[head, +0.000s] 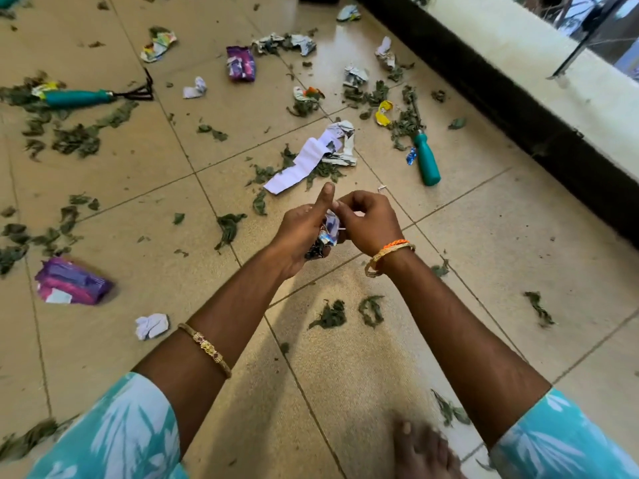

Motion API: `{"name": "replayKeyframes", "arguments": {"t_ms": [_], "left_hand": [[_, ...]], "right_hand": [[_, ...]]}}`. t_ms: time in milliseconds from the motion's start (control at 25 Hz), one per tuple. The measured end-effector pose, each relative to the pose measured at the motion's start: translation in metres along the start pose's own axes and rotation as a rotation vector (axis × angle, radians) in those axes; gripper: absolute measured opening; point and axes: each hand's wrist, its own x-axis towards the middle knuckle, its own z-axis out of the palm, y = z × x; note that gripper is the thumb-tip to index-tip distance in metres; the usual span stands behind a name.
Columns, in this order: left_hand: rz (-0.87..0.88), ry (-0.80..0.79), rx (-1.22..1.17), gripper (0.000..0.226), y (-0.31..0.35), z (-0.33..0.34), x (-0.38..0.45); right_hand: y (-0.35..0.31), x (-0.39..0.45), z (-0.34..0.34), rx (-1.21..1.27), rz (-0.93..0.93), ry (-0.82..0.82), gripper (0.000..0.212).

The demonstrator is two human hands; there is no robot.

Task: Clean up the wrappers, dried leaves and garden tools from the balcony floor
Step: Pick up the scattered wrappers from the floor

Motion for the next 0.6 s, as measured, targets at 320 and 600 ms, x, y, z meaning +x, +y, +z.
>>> {"name": "replayKeyframes", "arguments": {"t_ms": [320,600], "left_hand": [[-0.129,0.168,-0.032,0.017,-0.014,-0.041,0.015],[-0.104,0.167,-0.054,0.024,-0.002,-0.059,0.019]], "right_hand": [[0.047,0.075,-0.032,-0.635,-0.026,0.048,0.040],[0.064,0.090,-0.022,-0.997,-0.226,0.145,0.024]]}}
